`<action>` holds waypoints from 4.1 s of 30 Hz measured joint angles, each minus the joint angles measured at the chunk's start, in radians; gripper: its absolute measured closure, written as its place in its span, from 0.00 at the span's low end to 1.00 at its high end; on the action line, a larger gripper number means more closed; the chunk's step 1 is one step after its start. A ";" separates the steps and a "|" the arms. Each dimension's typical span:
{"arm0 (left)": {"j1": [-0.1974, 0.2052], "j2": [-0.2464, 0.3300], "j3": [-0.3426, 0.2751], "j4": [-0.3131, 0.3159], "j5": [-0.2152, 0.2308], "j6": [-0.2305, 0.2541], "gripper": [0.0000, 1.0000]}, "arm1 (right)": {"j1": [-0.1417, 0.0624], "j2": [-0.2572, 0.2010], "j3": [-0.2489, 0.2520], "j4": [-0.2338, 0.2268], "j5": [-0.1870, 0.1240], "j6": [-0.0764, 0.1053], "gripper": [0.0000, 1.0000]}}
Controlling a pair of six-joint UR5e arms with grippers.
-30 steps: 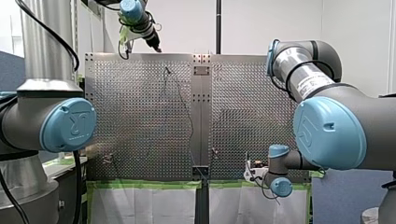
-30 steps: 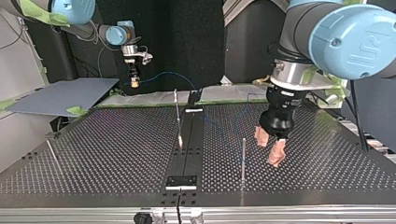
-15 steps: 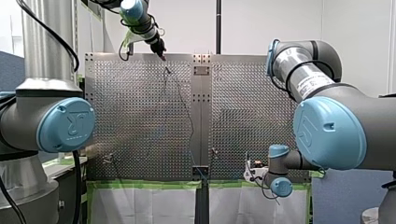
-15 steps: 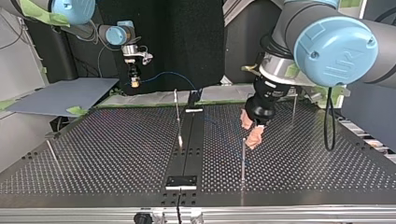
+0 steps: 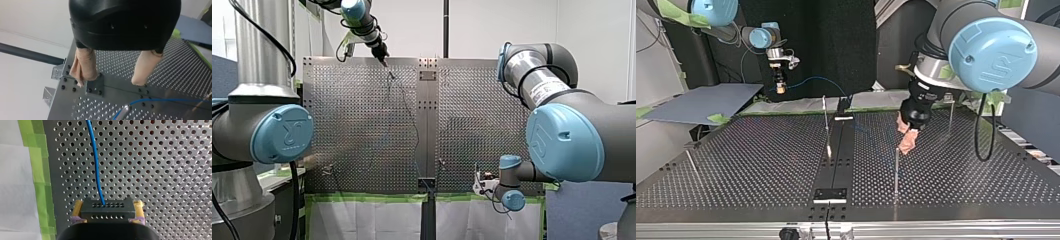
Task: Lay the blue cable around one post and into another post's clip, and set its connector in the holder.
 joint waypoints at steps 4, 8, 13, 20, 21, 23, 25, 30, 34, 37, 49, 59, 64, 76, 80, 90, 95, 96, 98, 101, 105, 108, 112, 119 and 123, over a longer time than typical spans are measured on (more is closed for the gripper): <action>0.001 0.000 0.000 0.001 -0.031 -0.025 0.00 | 0.000 0.000 0.000 0.000 0.000 -0.001 1.00; 0.004 0.000 0.000 0.002 -0.069 -0.043 0.00 | 0.000 0.000 0.000 0.000 -0.001 -0.001 1.00; 0.005 0.000 0.000 0.003 -0.112 -0.055 0.00 | 0.000 0.000 0.000 -0.001 -0.001 -0.001 1.00; 0.005 0.000 0.000 0.003 -0.133 -0.059 0.00 | 0.000 0.000 0.000 -0.001 -0.001 -0.001 1.00; 0.004 0.000 0.000 0.003 -0.134 -0.059 0.00 | 0.000 0.000 0.000 -0.001 -0.001 -0.001 1.00; 0.004 0.000 0.000 0.003 -0.134 -0.059 0.00 | 0.000 0.000 0.000 -0.002 -0.002 -0.001 1.00; 0.003 0.000 0.000 0.003 -0.133 -0.059 0.00 | 0.000 0.000 0.000 -0.002 -0.002 -0.001 1.00; 0.002 0.000 0.000 0.003 -0.133 -0.060 0.00 | 0.000 0.000 0.000 -0.002 -0.003 -0.002 1.00; 0.001 0.000 0.000 0.003 -0.132 -0.062 0.00 | 0.000 0.000 0.000 -0.003 -0.005 -0.002 1.00; 0.001 0.000 0.000 0.003 -0.132 -0.063 0.00 | 0.000 0.000 0.000 -0.003 -0.005 -0.003 1.00; 0.001 0.000 0.000 0.004 -0.132 -0.078 0.00 | 0.000 0.000 0.000 -0.002 -0.006 -0.003 1.00; 0.000 0.001 -0.010 0.016 -0.134 -0.092 0.00 | 0.000 0.000 0.000 -0.002 -0.006 -0.003 1.00; 0.000 0.018 -0.045 0.049 -0.131 -0.094 0.00 | 0.000 0.000 0.000 0.001 -0.006 -0.005 1.00; -0.015 0.094 -0.145 0.148 -0.076 -0.151 0.00 | 0.000 0.000 0.000 0.013 -0.007 -0.025 1.00; -0.029 0.094 -0.185 0.188 -0.063 -0.169 0.00 | 0.001 0.000 0.000 0.015 -0.007 -0.033 1.00; -0.111 0.013 -0.287 0.291 -0.114 -0.239 0.00 | 0.006 0.000 0.000 0.014 -0.015 -0.036 1.00; -0.157 -0.033 -0.334 0.337 -0.160 -0.267 0.00 | 0.010 0.000 0.000 0.017 -0.017 -0.037 1.00; -0.165 -0.041 -0.342 0.345 -0.167 -0.271 0.00 | 0.012 0.000 0.000 0.018 -0.018 -0.037 1.00; -0.184 -0.060 -0.361 0.364 -0.187 -0.276 0.00 | 0.014 0.000 0.000 0.020 -0.018 -0.037 1.00; -0.212 -0.087 -0.389 0.392 -0.214 -0.281 0.00 | 0.019 0.000 0.000 0.025 -0.018 -0.039 1.00; -0.246 -0.122 -0.423 0.426 -0.249 -0.287 0.00 | 0.024 0.000 0.001 0.034 -0.018 -0.047 1.00; -0.272 -0.148 -0.449 0.453 -0.274 -0.286 0.00 | 0.028 0.000 0.002 0.039 -0.020 -0.051 1.00; -0.306 -0.182 -0.483 0.486 -0.273 -0.287 0.00 | 0.030 0.000 0.003 0.042 -0.021 -0.053 1.00; -0.364 -0.240 -0.541 0.544 -0.251 -0.289 0.00 | 0.031 -0.002 0.003 0.048 -0.021 -0.055 1.00; -0.394 -0.270 -0.571 0.574 -0.255 -0.290 0.00 | 0.031 -0.004 0.005 0.055 -0.024 -0.061 1.00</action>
